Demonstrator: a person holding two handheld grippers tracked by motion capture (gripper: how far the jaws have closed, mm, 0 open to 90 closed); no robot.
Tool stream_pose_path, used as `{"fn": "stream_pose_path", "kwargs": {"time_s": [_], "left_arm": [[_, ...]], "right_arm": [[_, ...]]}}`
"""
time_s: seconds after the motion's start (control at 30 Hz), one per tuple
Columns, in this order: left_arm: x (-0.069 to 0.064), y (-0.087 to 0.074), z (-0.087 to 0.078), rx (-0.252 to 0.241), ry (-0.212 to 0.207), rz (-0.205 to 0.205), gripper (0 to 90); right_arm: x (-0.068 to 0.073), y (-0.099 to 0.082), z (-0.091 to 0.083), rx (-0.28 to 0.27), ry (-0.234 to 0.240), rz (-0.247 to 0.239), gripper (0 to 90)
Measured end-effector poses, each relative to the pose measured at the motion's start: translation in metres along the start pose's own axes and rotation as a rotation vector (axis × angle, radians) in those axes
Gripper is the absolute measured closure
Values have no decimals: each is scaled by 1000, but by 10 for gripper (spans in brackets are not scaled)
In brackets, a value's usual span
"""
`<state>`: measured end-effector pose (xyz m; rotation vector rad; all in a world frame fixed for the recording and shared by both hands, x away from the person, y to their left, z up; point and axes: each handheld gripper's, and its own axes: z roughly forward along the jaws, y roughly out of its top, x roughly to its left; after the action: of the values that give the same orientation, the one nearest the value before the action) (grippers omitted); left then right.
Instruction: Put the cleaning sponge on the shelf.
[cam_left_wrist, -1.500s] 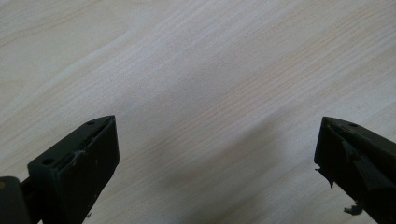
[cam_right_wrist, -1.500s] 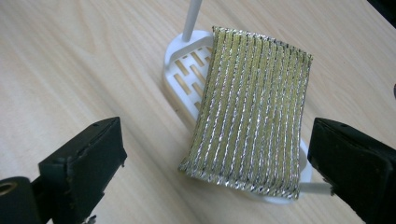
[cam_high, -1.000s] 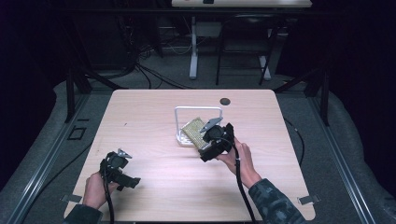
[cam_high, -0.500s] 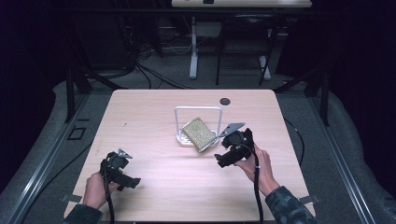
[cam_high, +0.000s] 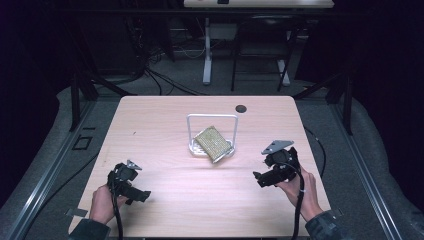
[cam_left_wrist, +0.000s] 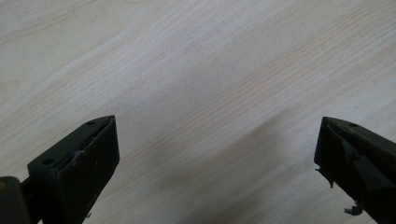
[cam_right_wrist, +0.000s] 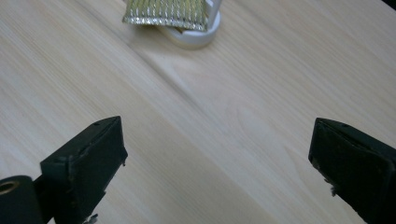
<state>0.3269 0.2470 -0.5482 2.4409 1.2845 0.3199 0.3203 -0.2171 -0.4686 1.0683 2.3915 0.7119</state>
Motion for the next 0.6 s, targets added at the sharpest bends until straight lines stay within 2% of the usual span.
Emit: {"fn": "stream_pose_path", "kwargs": {"time_s": [0.23,0.53,0.6], "left_arm": [[0,0,1,4,-1,4,0],[-1,1,1,3,-2,7,0],[-1,1,1,4,-3,6,0]], "right_arm": [[-12,-29,-7,8,-12,64,39],[-22,-67,-2,30,-28,150,45],[-23,-73,-1,49,-28,162,49]]}}
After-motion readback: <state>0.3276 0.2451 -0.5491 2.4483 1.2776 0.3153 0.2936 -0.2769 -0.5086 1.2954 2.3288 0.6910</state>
